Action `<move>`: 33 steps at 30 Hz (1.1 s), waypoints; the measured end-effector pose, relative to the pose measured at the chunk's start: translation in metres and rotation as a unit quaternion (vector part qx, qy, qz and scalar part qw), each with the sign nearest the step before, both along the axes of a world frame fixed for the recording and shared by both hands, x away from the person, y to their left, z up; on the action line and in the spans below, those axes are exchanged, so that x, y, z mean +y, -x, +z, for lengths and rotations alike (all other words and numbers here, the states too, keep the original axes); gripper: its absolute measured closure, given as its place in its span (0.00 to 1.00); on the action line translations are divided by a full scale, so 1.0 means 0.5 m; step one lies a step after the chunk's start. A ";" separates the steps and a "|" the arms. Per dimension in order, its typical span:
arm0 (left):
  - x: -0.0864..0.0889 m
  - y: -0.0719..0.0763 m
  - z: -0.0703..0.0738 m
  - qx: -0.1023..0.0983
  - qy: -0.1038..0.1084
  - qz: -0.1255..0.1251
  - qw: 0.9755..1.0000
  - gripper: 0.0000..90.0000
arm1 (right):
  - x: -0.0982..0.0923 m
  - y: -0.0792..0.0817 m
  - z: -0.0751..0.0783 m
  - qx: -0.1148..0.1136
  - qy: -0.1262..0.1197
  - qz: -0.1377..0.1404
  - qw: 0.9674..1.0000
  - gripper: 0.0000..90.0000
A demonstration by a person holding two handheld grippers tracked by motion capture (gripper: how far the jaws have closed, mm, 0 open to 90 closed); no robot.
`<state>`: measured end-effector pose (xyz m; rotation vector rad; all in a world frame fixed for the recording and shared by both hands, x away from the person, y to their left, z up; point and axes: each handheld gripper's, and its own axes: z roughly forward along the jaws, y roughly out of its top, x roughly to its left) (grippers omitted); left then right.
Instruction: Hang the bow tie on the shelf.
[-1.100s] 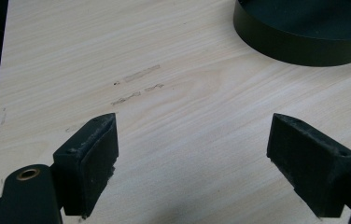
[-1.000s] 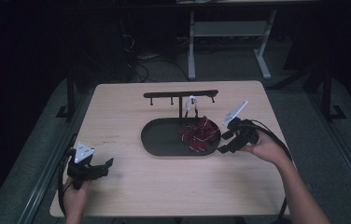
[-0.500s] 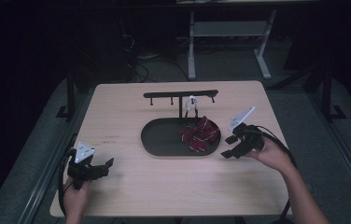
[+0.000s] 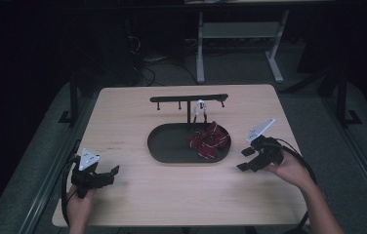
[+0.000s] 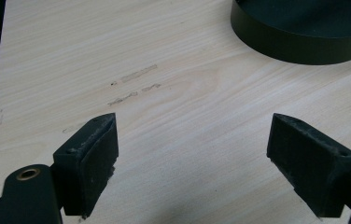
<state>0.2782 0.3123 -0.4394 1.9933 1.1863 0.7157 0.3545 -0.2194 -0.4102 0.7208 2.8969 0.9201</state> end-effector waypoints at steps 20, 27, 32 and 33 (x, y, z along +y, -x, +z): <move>-0.005 0.002 -0.001 0.002 -0.004 -0.004 1.000 0.18 | -0.024 0.055 -0.032 0.008 -0.016 -0.017 1.000 0.38; -0.004 0.004 -0.001 -0.001 -0.005 -0.002 1.000 0.18 | -0.029 0.070 -0.047 0.011 -0.019 -0.019 1.000 0.38; -0.005 0.004 -0.001 -0.001 -0.005 -0.003 1.000 0.18 | -0.034 0.084 -0.055 0.007 -0.026 -0.023 0.999 0.38; -0.005 0.004 -0.001 0.001 -0.008 -0.005 1.000 0.18 | -0.034 0.087 -0.058 0.005 -0.026 -0.023 0.999 0.38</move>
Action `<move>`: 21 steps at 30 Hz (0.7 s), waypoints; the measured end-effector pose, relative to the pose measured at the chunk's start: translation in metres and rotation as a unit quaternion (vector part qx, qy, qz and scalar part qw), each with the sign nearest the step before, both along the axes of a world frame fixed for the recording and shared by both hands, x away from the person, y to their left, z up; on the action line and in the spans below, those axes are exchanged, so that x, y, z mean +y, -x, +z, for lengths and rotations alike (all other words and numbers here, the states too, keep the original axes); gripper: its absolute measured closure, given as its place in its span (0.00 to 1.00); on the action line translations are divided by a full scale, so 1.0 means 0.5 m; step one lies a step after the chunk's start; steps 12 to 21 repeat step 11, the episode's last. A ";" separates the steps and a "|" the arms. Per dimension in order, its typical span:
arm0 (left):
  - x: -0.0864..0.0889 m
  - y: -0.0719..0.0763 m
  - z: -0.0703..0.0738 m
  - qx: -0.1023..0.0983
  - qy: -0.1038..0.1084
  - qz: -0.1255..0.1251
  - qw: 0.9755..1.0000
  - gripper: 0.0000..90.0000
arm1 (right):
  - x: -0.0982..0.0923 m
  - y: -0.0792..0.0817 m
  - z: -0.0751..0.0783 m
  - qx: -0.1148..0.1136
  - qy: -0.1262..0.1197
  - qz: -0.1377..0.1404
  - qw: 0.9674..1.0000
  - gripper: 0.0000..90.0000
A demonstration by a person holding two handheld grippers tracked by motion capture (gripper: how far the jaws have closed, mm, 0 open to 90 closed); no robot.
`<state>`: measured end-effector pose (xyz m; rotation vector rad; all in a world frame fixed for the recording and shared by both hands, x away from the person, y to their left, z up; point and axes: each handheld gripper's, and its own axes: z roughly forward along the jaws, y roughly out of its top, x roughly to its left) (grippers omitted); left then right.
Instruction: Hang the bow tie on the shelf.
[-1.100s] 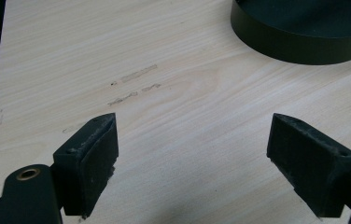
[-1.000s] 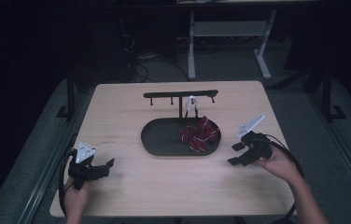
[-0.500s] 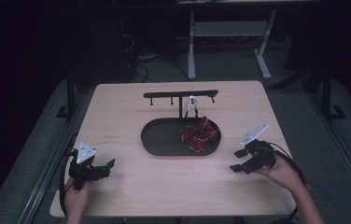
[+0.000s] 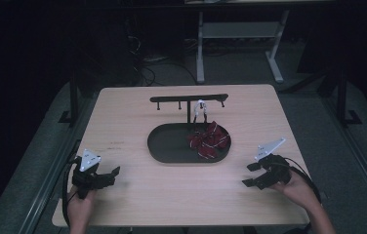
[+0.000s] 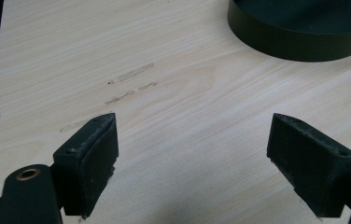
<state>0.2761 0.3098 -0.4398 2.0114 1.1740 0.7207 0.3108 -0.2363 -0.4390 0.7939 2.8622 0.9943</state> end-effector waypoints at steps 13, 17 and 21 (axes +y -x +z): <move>-0.006 -0.002 0.001 0.001 -0.004 -0.005 1.000 0.18 | -0.002 0.031 -0.019 -0.008 -0.018 -0.010 1.000 0.35; -0.006 -0.002 0.001 0.001 -0.004 -0.005 1.000 0.18 | -0.002 0.031 -0.019 -0.008 -0.018 -0.010 1.000 0.35; -0.006 -0.002 0.001 0.001 -0.004 -0.005 1.000 0.18 | -0.002 0.031 -0.019 -0.008 -0.018 -0.010 1.000 0.35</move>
